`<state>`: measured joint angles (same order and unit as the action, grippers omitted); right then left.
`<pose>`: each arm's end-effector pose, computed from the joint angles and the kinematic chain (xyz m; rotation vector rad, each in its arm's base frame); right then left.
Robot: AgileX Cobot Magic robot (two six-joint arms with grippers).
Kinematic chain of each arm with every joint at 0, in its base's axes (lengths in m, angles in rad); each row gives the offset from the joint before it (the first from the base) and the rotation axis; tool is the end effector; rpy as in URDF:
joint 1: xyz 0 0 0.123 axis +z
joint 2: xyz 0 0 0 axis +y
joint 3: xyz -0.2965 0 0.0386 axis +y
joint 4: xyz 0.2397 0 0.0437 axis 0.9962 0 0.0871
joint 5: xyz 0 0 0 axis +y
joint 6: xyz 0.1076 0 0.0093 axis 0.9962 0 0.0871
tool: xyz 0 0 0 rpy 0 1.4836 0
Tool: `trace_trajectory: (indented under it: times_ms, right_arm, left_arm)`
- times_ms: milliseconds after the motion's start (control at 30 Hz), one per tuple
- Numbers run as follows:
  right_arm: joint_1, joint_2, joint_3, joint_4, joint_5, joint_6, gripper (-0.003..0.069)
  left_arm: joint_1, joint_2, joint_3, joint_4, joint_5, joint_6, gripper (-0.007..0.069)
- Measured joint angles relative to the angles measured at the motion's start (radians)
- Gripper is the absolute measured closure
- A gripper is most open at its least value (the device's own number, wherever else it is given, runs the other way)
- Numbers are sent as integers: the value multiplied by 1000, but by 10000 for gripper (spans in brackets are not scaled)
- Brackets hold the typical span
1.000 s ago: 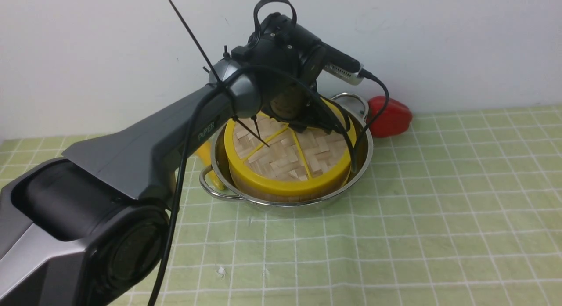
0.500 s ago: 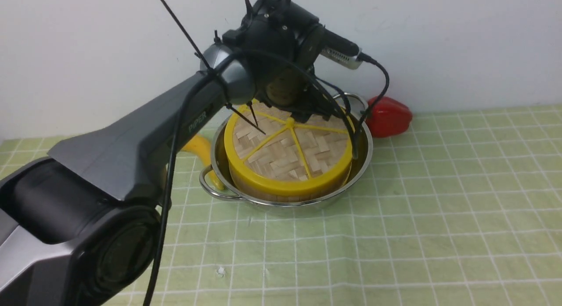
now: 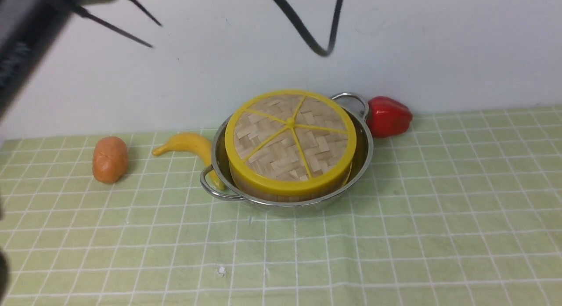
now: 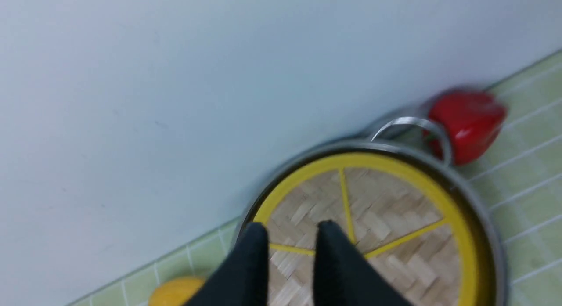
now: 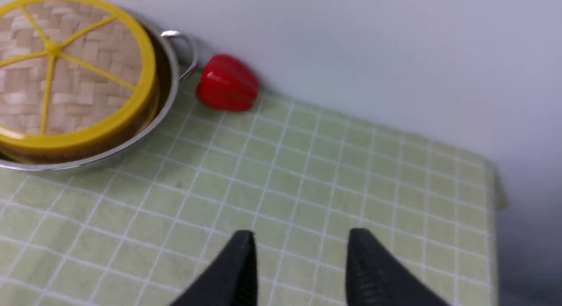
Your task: Place the steamer in the pot on the green tablecloth, and put the lid on the steamer.
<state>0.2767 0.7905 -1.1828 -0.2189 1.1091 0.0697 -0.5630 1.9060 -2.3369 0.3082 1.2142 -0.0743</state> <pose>0.1114 0.0098 0.4313 -0.2226 2.1667 -0.0736 0.3665 -0.1950 0.4649 0.5068 2.1594 0.0351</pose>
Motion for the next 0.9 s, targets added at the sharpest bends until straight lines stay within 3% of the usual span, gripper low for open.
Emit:
trace_trajectory:
  times_ms: [67,233,500,700,900]
  right_arm:
    - [0,-120,143,-59,-91,25,510]
    - [0,-314,439,-136,-247,117,665]
    - [0,-465,728,-145,-403,186,675]
    - [0,-481,743,-146,-443,188,671]
    - [0,-481,743,-146,-446,193,664]
  left_arm:
    - [0,-106,12,-57,0,19,622]
    - [0,-297,117,-146,0,55,648]
    - [0,-641,640,-165,-27,60,648]
    - [0,-939,1227,-168,-326,-14,648]
    - [0,-1147,1547,-171,-543,-67,648]
